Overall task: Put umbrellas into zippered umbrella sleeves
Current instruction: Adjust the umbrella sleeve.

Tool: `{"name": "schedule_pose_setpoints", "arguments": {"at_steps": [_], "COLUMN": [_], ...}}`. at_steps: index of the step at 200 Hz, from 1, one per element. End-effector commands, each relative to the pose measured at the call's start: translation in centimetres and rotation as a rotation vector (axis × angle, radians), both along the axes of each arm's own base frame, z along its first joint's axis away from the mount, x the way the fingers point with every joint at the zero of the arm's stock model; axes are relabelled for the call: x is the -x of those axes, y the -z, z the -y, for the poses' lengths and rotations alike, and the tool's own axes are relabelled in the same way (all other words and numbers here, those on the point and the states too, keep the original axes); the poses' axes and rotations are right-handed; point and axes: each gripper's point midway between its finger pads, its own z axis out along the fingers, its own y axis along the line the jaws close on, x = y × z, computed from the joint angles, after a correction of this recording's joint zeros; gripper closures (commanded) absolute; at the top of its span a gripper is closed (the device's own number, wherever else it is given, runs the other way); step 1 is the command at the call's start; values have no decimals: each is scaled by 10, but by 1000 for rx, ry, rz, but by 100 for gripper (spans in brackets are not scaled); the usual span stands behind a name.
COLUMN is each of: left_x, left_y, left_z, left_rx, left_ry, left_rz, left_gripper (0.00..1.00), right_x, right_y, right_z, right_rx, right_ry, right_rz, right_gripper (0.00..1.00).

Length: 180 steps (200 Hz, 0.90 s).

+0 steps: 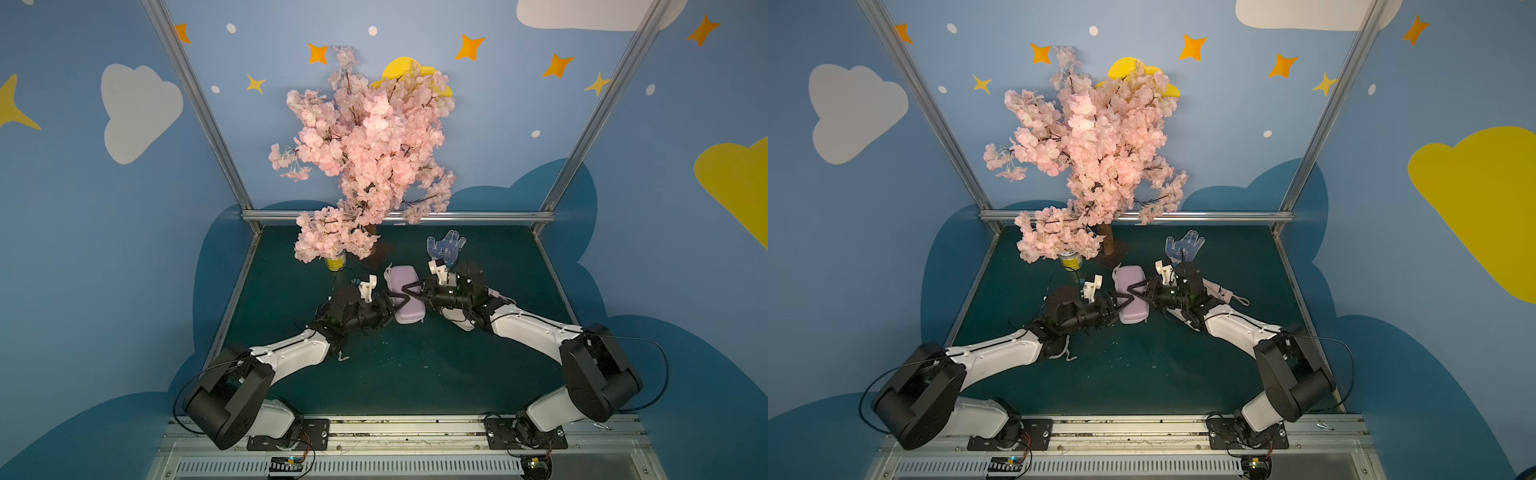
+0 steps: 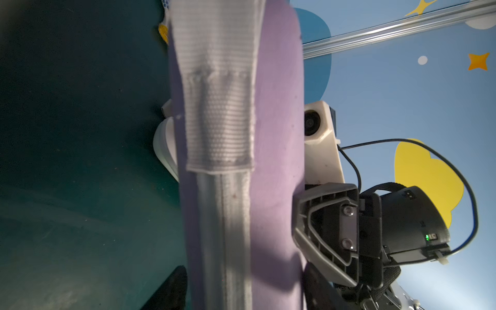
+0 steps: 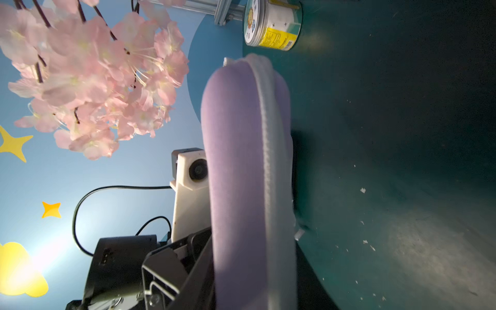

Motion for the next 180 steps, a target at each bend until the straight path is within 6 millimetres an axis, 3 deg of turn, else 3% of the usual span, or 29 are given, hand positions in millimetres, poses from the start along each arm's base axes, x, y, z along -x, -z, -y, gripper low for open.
{"name": "schedule_pose_setpoints", "arguments": {"at_steps": [1,19,49,67,93,118,140,180], "left_x": [-6,-8,-11,-16,-19,-13,-10,-10], "left_y": [-17,-17,-19,-17,-25,-38,-48,-51], "left_z": [6,3,-10,-30,-42,-31,-29,-28], "left_rx": [66,91,103,112,150,167,188,170], "left_ry": [-24,-44,-72,-99,-70,26,57,60], "left_rz": [33,20,-15,-72,-133,-162,-161,-142], "left_gripper": [49,61,78,80,82,82,83,84], "right_x": [-6,-4,-1,5,38,69,80,86], "right_y": [-33,-34,-34,-30,2,25,22,2], "right_z": [-13,-15,1,29,63,70,62,31], "right_rx": [-100,-105,-90,-42,187,428,506,509], "right_ry": [21,9,-18,-38,-117,-224,-263,-316], "right_rz": [63,54,67,101,179,349,510,615], "right_gripper": [76,72,34,24,24,30,39,48]}}
